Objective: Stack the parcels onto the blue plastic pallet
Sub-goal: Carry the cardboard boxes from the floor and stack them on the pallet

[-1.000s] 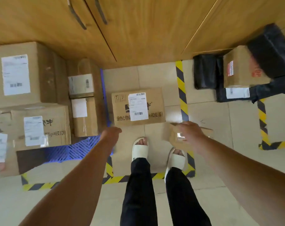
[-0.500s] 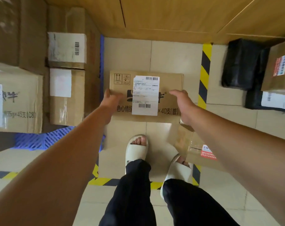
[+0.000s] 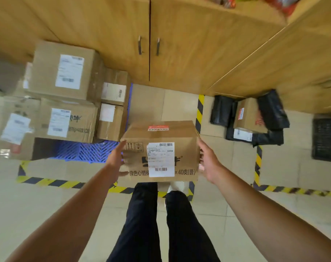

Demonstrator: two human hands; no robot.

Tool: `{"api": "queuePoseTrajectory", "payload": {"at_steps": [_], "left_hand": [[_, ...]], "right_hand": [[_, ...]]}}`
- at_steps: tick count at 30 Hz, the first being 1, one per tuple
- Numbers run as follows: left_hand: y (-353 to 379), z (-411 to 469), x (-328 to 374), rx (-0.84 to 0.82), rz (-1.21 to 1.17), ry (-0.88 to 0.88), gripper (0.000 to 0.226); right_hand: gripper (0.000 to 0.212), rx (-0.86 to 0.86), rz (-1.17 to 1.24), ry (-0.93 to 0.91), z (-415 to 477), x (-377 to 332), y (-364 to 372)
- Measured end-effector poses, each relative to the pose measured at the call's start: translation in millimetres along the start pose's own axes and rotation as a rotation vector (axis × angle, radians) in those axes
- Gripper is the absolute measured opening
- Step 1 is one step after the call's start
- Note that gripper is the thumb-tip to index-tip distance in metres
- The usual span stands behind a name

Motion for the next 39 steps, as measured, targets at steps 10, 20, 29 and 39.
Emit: {"api": "queuePoseTrajectory", "payload": {"at_steps": [10, 20, 29, 39], "left_hand": [[-49.6, -180.1, -10.5, 0.03, -0.093, 0.221, 0.046], [-119.7, -295.3, -119.4, 0.245, -0.284, 0.324, 0.02], [-195.8, -326.0, -130.6, 0.178, -0.277, 0.487, 0.018], [-313.6, -299.2, -141.4, 0.053, -0.245, 0.498, 0.027]], "right_hand": [[0.055, -0.077, -0.022, -0.102, -137.8, 82.0, -30.9], [0.057, -0.204, 0.007, -0.185, -149.5, 199.9, -7.4], [0.057, -0.187, -0.154, -0.284, -201.6, 228.1, 35.8], [0.068, -0.025, -0.261, -0.441, -227.8, 278.1, 148.4]]}}
Point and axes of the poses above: each hand's wrist, its own z-axis towards the middle knuckle, its own y-axis out of the palm, x = y × z, the point moved 4 cm from there along z, towards the middle knuckle, and after that the axes turned 15 degrees about y, right-handed, at the moved point
